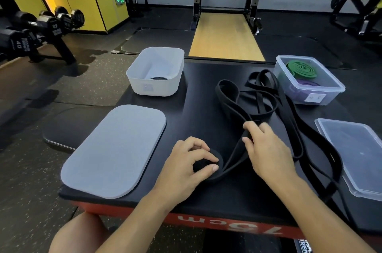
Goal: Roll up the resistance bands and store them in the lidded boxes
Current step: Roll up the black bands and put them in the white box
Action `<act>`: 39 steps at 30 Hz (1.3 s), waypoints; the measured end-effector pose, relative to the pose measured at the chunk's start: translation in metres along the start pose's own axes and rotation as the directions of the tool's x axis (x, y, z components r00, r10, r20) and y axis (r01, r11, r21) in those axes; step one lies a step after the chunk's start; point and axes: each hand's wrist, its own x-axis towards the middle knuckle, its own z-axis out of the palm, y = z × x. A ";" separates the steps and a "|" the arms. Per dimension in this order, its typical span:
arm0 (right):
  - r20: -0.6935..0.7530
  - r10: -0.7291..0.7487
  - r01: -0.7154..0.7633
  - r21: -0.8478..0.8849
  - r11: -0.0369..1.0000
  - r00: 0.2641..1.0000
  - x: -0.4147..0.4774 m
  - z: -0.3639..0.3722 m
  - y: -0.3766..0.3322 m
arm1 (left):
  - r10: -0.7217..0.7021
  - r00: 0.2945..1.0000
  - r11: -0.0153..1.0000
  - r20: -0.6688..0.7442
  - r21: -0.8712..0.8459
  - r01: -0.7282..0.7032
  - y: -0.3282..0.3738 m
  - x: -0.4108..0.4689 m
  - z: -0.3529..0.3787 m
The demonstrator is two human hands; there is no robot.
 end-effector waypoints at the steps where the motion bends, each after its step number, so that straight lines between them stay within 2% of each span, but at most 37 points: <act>1: 0.041 0.040 -0.042 0.055 0.998 0.998 0.002 0.000 0.002 | -0.002 1.000 1.000 0.002 -0.003 0.002 0.000 0.000 0.000; 4: 0.072 0.177 -0.189 0.224 0.956 0.982 0.008 -0.004 0.003 | -0.002 1.000 1.000 0.001 -0.010 0.002 0.000 0.001 0.000; 7: 0.070 0.214 -0.225 0.232 0.946 0.974 0.008 -0.006 -0.001 | -0.003 1.000 1.000 0.002 -0.011 0.003 0.000 0.000 0.000; 10: 0.151 0.284 -0.322 0.435 0.841 0.947 0.016 -0.008 0.000 | -0.001 1.000 1.000 0.000 -0.005 0.001 0.000 0.001 0.000; 11: 0.208 0.318 -0.380 0.539 0.752 0.925 0.020 -0.008 -0.001 | 0.001 1.000 1.000 -0.003 -0.005 -0.001 0.000 0.001 0.000; 12: 0.279 0.342 -0.437 0.667 0.604 0.897 0.024 -0.007 -0.001 | 0.002 1.000 1.000 -0.007 -0.007 -0.003 -0.001 0.001 0.000; 14: 0.430 0.324 -0.504 0.841 0.197 0.843 0.028 -0.004 -0.005 | 0.007 1.000 1.000 -0.010 -0.006 -0.007 0.000 0.001 0.000; 15: 0.470 0.295 -0.502 0.864 0.039 0.832 0.029 -0.005 -0.008 | 0.008 1.000 1.000 -0.009 -0.006 -0.008 0.000 0.001 0.000; 18: 0.537 0.243 -0.447 0.827 -0.341 0.808 0.035 -0.005 -0.020 | 0.006 1.000 1.000 -0.008 -0.011 -0.006 0.001 0.001 -0.001; 20: 0.591 0.194 -0.346 0.673 -0.654 0.783 0.037 -0.003 -0.028 | 0.011 1.000 1.000 -0.015 -0.007 -0.011 0.000 0.002 0.000; 21: 0.622 0.173 -0.294 0.573 -0.765 0.764 0.038 -0.001 -0.030 | 0.016 1.000 1.000 -0.019 -0.002 -0.016 -0.001 0.002 0.000; 22: 0.643 0.153 -0.262 0.501 -0.825 0.750 0.039 0.002 -0.031 | 0.019 1.000 1.000 -0.021 0.001 -0.019 -0.001 0.002 0.000; 23: 0.654 0.134 -0.264 0.473 -0.840 0.745 0.040 0.006 -0.032 | 0.019 1.000 1.000 -0.021 0.001 -0.019 -0.002 0.002 0.000; 24: 0.655 0.122 -0.298 0.492 -0.818 0.745 0.040 0.007 -0.032 | 0.018 1.000 1.000 -0.018 -0.001 -0.018 -0.002 0.001 0.000; 25: 0.646 0.119 -0.362 0.561 -0.745 0.754 0.042 0.008 -0.033 | 0.015 1.000 1.000 -0.016 0.000 -0.015 -0.002 0.001 0.000; 26: 0.625 0.142 -0.437 0.671 -0.599 0.768 0.044 0.007 -0.032 | 0.011 1.000 1.000 -0.014 0.001 -0.011 -0.002 0.001 0.000; 28: 0.535 0.222 -0.514 0.845 -0.148 0.815 0.046 0.001 -0.029 | 0.003 1.000 1.000 -0.006 -0.004 -0.003 -0.001 0.001 0.000; 29: 0.492 0.247 -0.519 0.853 0.052 0.835 0.048 -0.002 -0.027 | 0.002 1.000 1.000 -0.004 -0.010 -0.002 -0.001 0.001 0.000; 30: 0.469 0.257 -0.520 0.832 0.192 0.845 0.048 -0.006 -0.025 | 0.000 1.000 1.000 -0.003 -0.016 0.000 -0.001 0.002 0.000; 33: 0.452 0.229 -0.506 0.764 0.399 0.862 0.041 -0.013 -0.021 | 0.003 1.000 1.000 -0.010 -0.025 -0.003 -0.002 0.002 0.000; 36: 0.391 0.203 -0.422 0.631 0.651 0.898 0.030 -0.013 -0.020 | 0.004 1.000 1.000 -0.007 -0.020 -0.004 -0.002 0.002 0.000; 39: 0.358 0.114 -0.317 0.579 0.751 0.927 0.018 -0.009 -0.022 | 0.009 1.000 1.000 -0.009 -0.015 -0.009 -0.003 0.002 0.000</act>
